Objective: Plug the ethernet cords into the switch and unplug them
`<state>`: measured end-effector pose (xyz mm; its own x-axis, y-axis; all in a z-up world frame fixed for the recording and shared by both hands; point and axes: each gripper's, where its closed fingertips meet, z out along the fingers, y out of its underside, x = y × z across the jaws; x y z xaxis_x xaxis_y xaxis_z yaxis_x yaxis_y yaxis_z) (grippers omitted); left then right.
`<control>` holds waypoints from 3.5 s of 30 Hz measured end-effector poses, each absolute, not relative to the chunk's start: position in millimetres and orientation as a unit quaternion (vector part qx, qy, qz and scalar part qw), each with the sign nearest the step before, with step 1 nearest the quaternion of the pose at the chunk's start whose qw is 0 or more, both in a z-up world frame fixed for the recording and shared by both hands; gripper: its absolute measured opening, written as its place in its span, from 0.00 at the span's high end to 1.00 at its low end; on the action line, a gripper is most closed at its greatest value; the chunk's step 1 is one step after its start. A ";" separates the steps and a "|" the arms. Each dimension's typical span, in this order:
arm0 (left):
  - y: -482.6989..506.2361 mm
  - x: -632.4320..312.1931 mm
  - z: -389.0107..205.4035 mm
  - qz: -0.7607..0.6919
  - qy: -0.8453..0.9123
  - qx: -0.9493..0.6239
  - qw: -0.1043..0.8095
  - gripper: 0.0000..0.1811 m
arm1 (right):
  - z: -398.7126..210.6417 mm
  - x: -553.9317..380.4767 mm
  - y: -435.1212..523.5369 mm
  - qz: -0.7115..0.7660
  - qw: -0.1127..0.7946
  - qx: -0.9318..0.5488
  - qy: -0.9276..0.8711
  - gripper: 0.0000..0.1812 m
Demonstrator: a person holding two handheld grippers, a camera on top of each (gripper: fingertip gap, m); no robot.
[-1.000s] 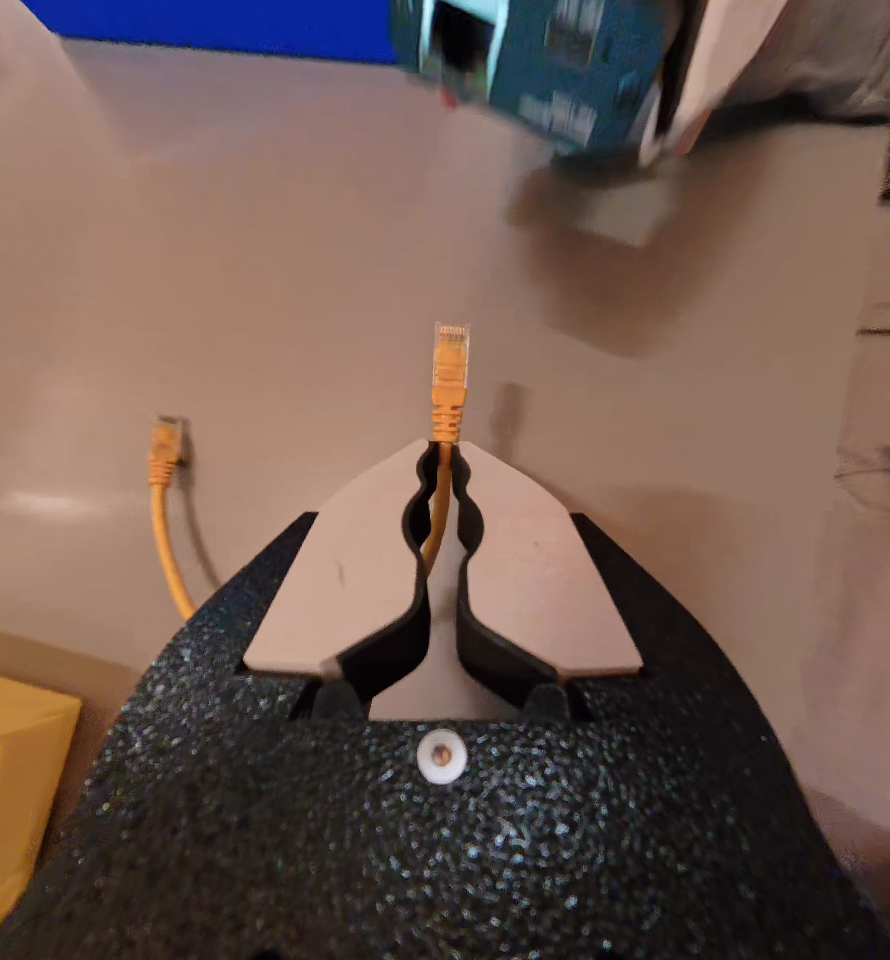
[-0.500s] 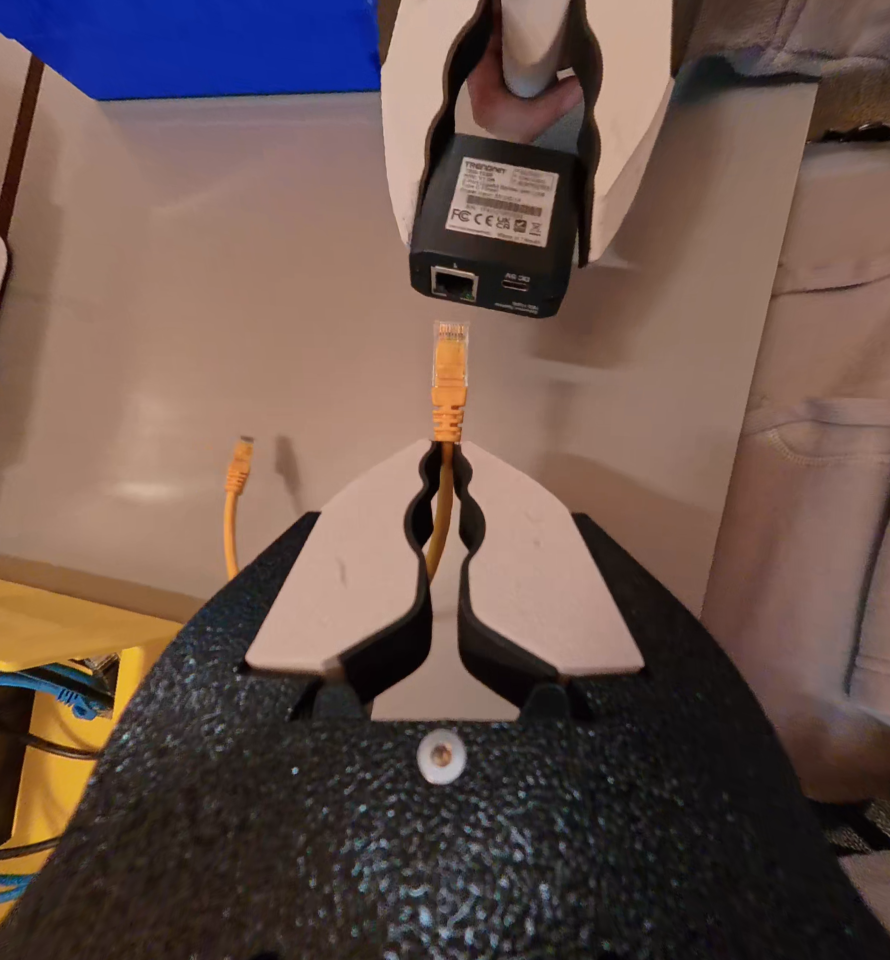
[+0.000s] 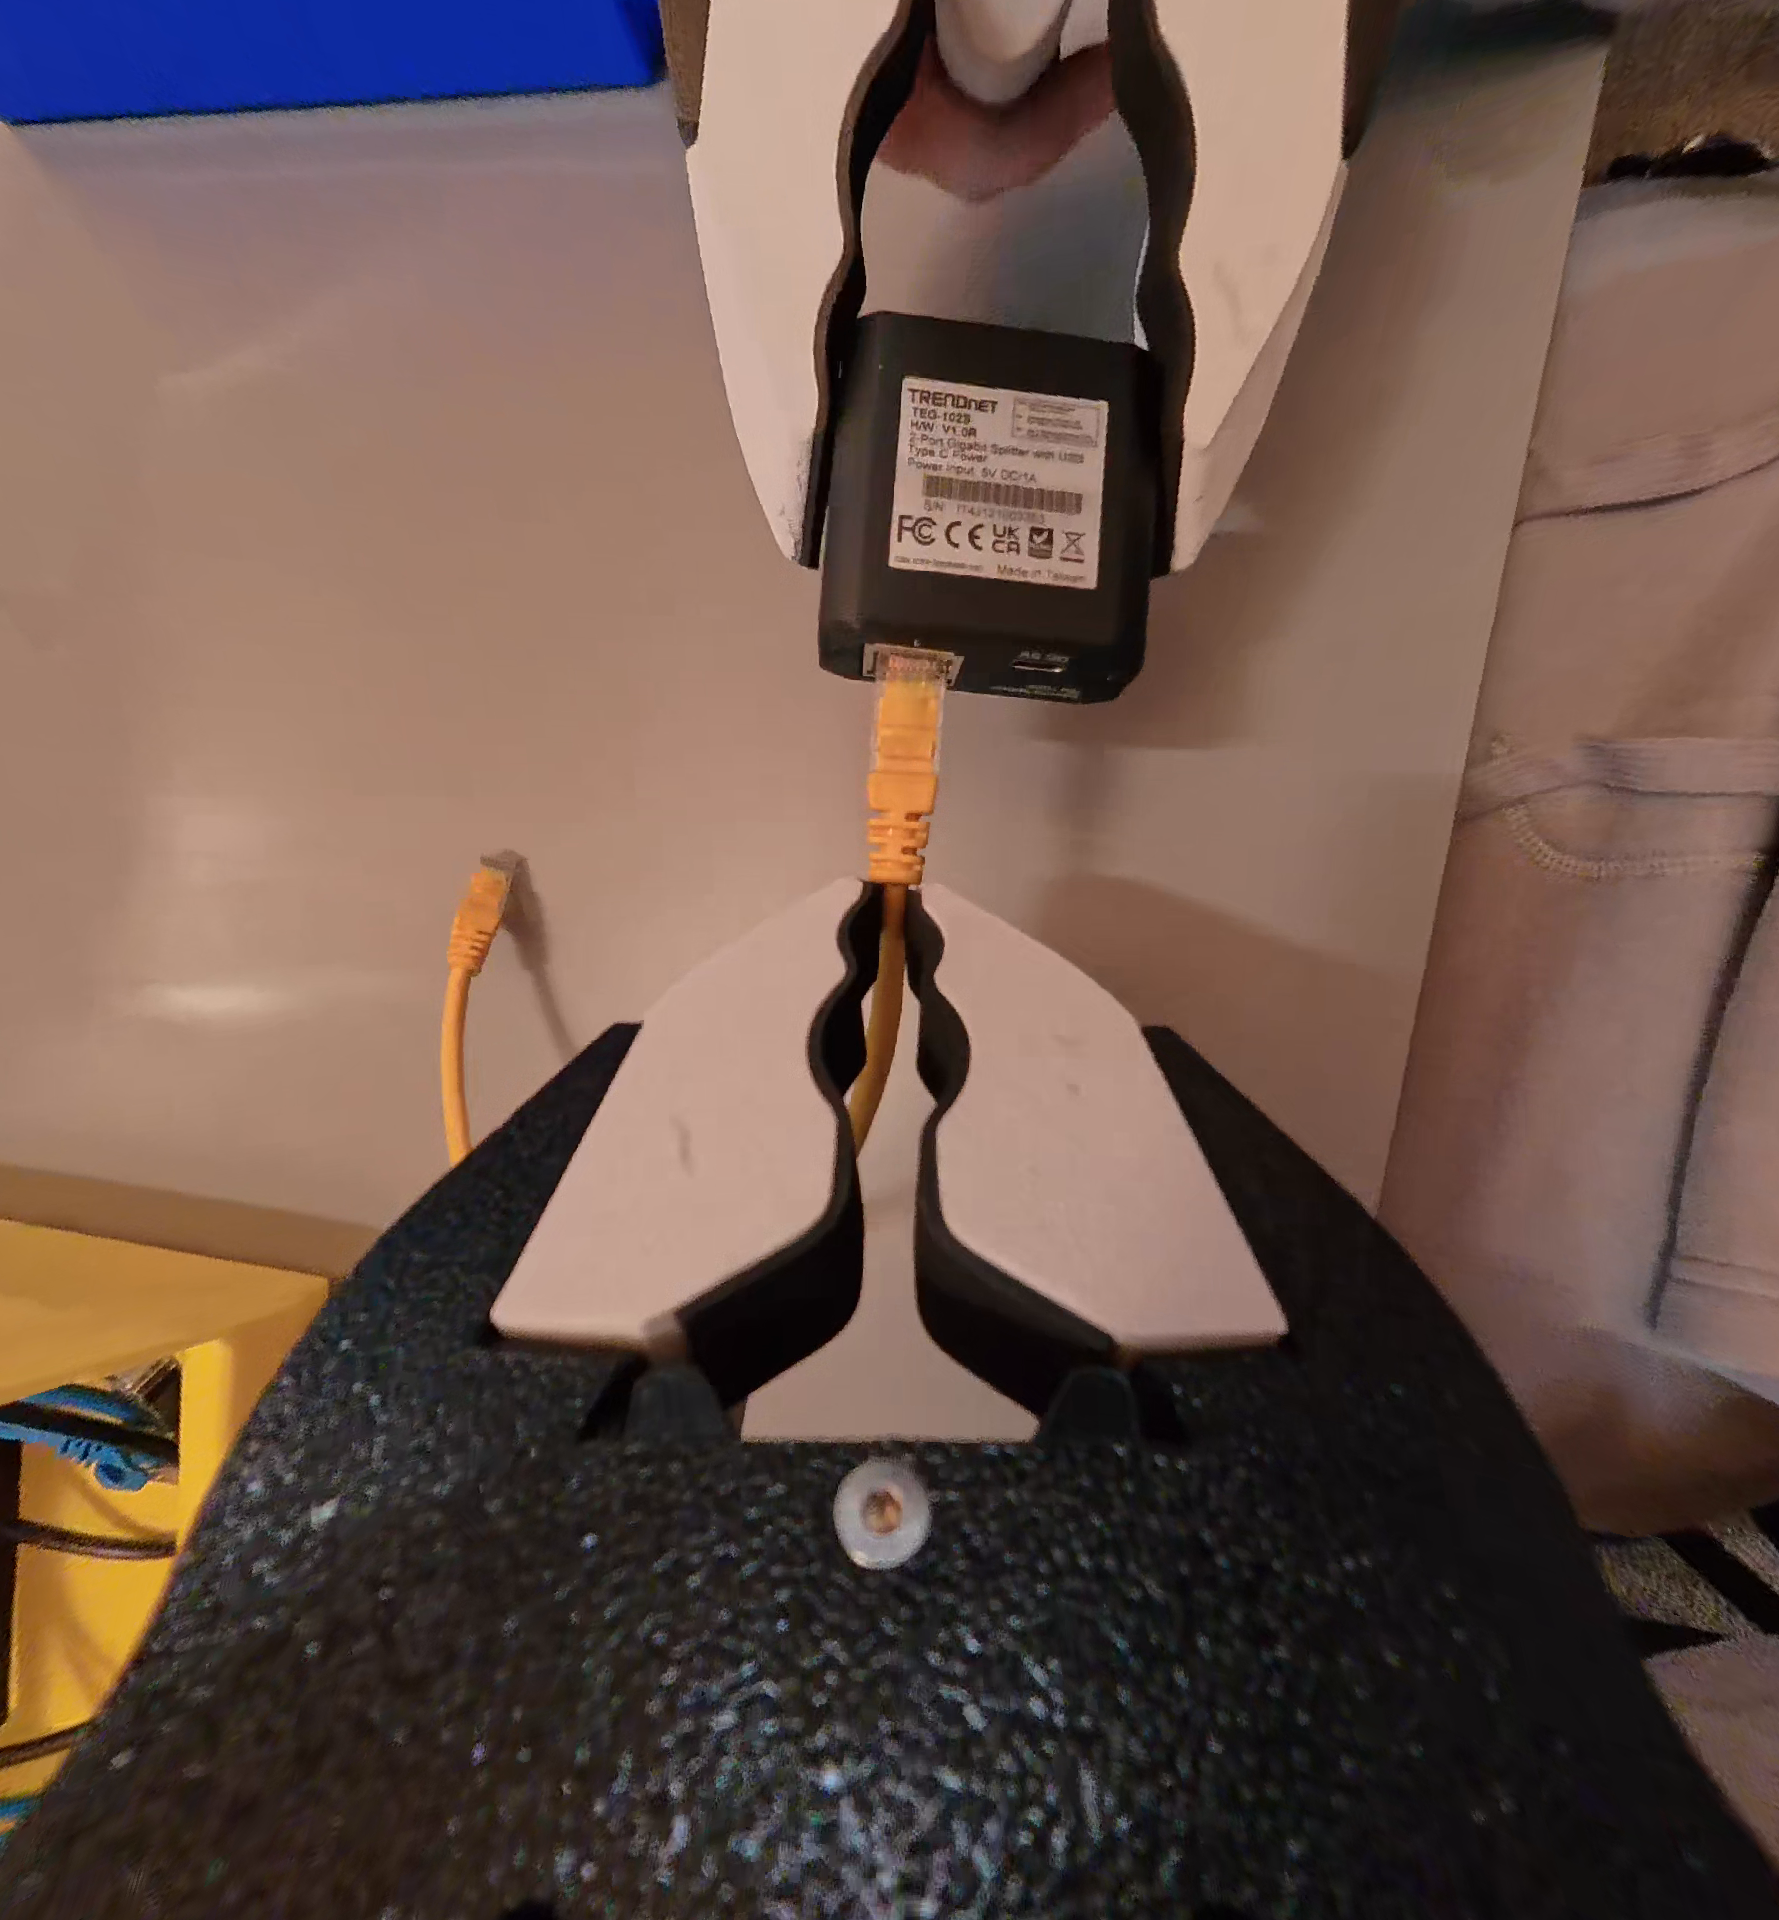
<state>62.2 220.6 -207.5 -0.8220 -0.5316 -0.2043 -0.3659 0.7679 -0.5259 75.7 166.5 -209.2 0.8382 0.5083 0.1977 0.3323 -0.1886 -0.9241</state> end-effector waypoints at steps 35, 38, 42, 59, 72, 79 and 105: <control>193.5 116.7 -112.0 -0.628 0.589 -0.473 0.186 0.67 | -130.9 146.0 187.4 -0.135 0.659 -0.740 0.023 0.66; 167.9 111.2 -111.8 -0.702 0.543 -0.459 0.024 0.74 | -130.9 136.7 191.6 -0.184 0.631 -0.754 -0.010 0.66; 175.0 113.8 -123.3 -0.715 0.526 -0.459 -0.016 0.86 | -132.4 129.0 196.3 -0.202 0.617 -0.760 -0.030 0.66; 175.3 51.5 -156.3 -0.642 0.624 -0.321 -0.308 0.87 | -146.6 66.7 178.3 -0.020 0.659 -0.700 -0.274 0.66; 213.6 130.5 -128.4 -0.710 0.536 -0.444 0.109 0.69 | -128.9 155.0 185.4 -0.284 0.659 -0.696 -0.032 0.66; 177.3 119.5 -141.6 -0.725 0.515 -0.450 -0.081 0.78 | -127.5 125.5 197.5 -0.287 0.679 -0.669 -0.092 0.66; 179.5 20.2 -217.4 -0.469 0.764 -0.311 -0.315 0.87 | -213.2 42.9 195.7 -0.103 0.480 -0.779 -0.389 0.61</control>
<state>20.2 179.5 -217.4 -0.6076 -0.1793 0.7737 -0.7713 0.3655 -0.5210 42.9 195.7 -213.2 0.6761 0.5068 0.5348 0.7055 -0.2358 -0.6683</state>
